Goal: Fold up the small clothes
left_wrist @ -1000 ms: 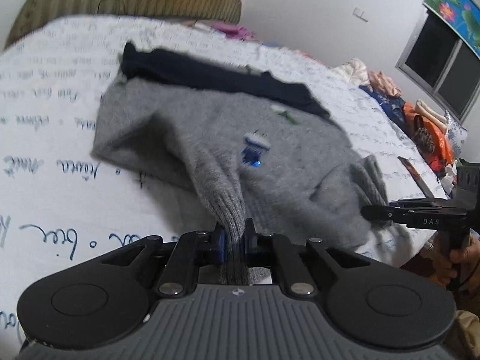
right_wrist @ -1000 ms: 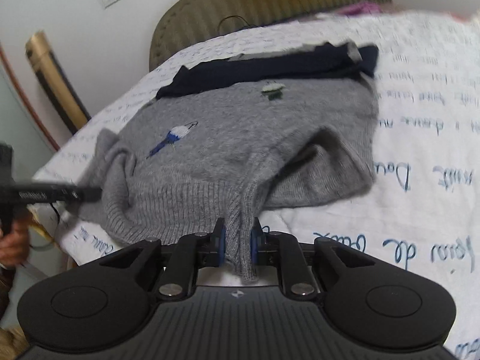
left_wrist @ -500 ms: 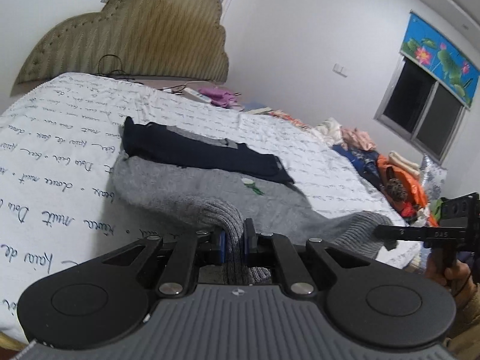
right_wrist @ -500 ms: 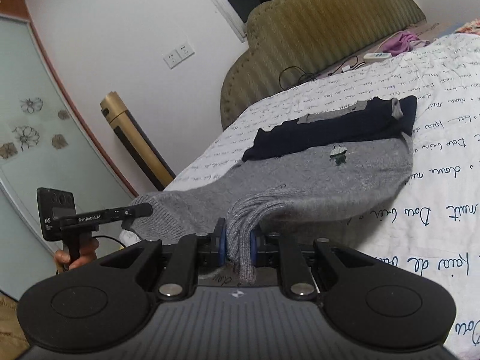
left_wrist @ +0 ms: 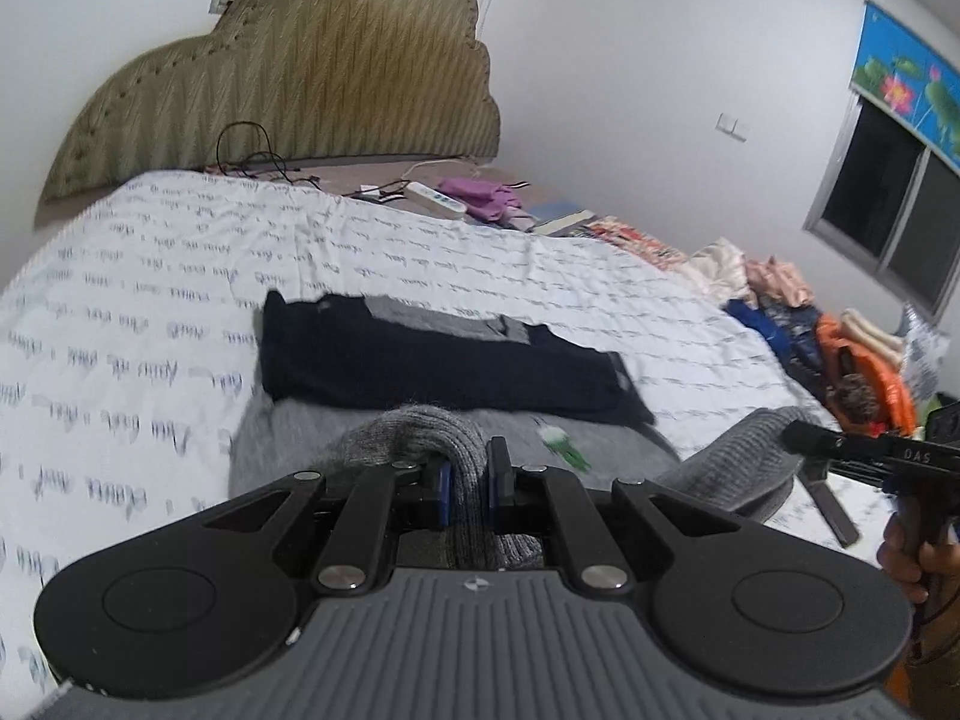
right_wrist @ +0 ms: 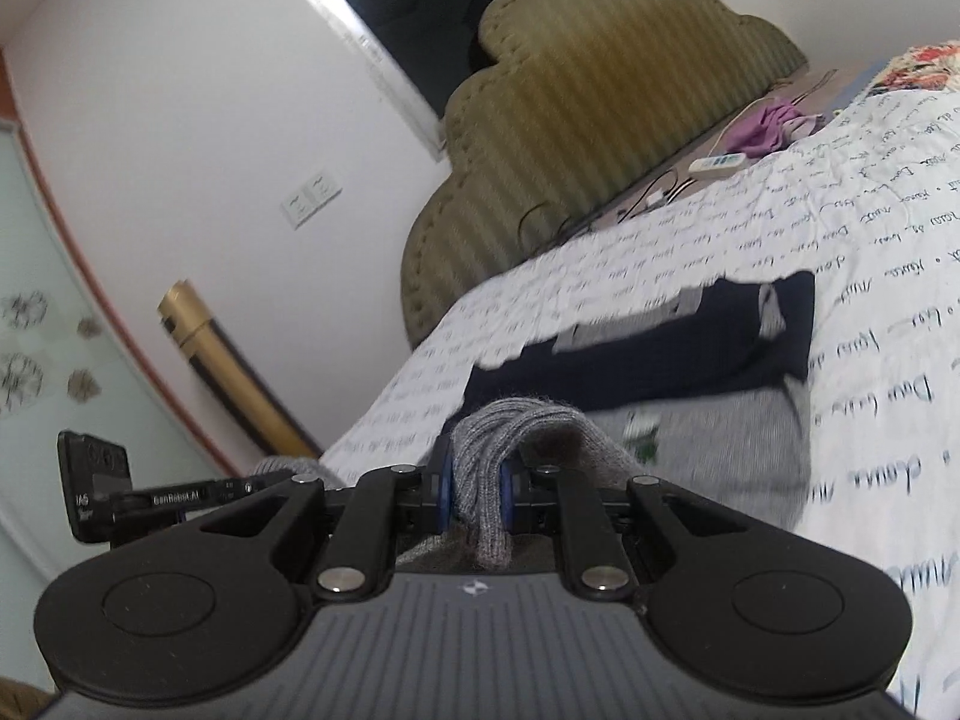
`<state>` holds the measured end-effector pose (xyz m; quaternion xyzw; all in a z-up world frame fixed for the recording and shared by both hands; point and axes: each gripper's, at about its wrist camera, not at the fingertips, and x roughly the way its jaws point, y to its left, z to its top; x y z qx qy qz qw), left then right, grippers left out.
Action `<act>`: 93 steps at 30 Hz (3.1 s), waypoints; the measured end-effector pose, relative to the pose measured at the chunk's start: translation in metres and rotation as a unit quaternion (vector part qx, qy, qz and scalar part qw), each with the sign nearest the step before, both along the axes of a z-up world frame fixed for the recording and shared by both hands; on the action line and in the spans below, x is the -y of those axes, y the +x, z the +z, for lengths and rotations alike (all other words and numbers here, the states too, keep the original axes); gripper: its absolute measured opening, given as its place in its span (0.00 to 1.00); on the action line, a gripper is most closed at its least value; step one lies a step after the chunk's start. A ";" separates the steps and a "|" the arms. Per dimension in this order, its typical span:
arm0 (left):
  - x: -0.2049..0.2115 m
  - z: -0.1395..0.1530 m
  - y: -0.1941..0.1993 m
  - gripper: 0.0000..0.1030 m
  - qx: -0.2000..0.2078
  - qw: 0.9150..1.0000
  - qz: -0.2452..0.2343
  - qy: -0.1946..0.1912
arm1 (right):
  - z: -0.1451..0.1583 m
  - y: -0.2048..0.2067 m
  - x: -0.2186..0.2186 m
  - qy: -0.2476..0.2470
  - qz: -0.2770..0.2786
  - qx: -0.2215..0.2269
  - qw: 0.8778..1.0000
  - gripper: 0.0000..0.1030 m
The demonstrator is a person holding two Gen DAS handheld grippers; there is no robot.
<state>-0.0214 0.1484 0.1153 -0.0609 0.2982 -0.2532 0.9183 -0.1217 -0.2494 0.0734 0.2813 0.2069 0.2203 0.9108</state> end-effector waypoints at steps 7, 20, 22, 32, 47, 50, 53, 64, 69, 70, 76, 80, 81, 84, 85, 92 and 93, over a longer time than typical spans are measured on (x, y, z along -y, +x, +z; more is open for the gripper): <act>0.028 0.002 0.076 0.10 -0.022 0.999 0.020 0.031 | -0.011 0.056 0.020 0.020 -0.051 -0.014 0.998 0.14; 0.073 -0.023 0.207 0.10 -0.071 0.993 0.050 0.076 | -0.048 0.155 0.060 0.069 -0.118 -0.063 0.989 0.14; 0.078 -0.032 0.225 0.10 -0.081 0.992 0.055 0.083 | -0.056 0.170 0.065 0.076 -0.122 -0.075 0.987 0.14; 0.085 -0.074 0.296 0.20 -0.138 0.983 0.077 0.088 | -0.089 0.229 0.074 0.080 -0.141 -0.130 0.978 0.15; 0.033 -0.098 0.335 0.71 -0.266 0.945 0.109 -0.156 | -0.108 0.265 0.102 0.157 -0.144 -0.164 0.963 0.55; 0.028 -0.092 0.335 0.71 -0.248 0.949 0.143 -0.135 | -0.103 0.267 0.106 0.146 -0.161 -0.154 0.964 0.59; 0.025 -0.082 0.330 0.71 -0.207 0.959 0.166 -0.097 | -0.087 0.265 0.100 0.092 -0.180 -0.144 0.969 0.67; 0.067 -0.082 0.327 0.71 -0.135 0.981 0.108 0.082 | -0.077 0.281 0.059 -0.084 -0.127 -0.164 0.975 0.74; 0.071 -0.094 0.343 0.63 -0.140 0.981 0.107 0.086 | -0.061 0.270 0.066 -0.146 -0.187 -0.135 0.962 0.75; 0.071 -0.096 0.346 0.56 -0.144 0.981 0.104 0.081 | -0.061 0.272 0.068 -0.154 -0.195 -0.139 0.959 0.75; 0.080 -0.099 0.342 0.07 -0.122 0.979 0.119 0.109 | -0.086 0.300 0.085 -0.137 -0.168 -0.184 0.959 0.47; 0.076 -0.083 0.327 0.06 -0.071 0.984 0.123 0.107 | -0.080 0.293 0.081 -0.123 -0.153 -0.156 0.968 0.11; 0.074 -0.080 0.326 0.06 -0.061 0.984 0.128 0.106 | -0.074 0.290 0.078 -0.136 -0.153 -0.141 0.969 0.11; 0.072 -0.081 0.335 0.05 -0.052 0.977 0.164 0.126 | -0.063 0.292 0.072 -0.149 -0.160 -0.117 0.969 0.11; 0.074 -0.087 0.341 0.05 -0.058 0.974 0.169 0.143 | -0.064 0.297 0.070 -0.157 -0.166 -0.122 0.966 0.11; 0.082 -0.094 0.326 0.40 -0.040 0.967 0.156 0.197 | -0.068 0.292 0.069 -0.207 -0.236 -0.149 0.937 0.13; 0.081 -0.089 0.321 0.58 -0.027 0.966 0.160 0.201 | -0.062 0.282 0.067 -0.216 -0.249 -0.131 0.935 0.13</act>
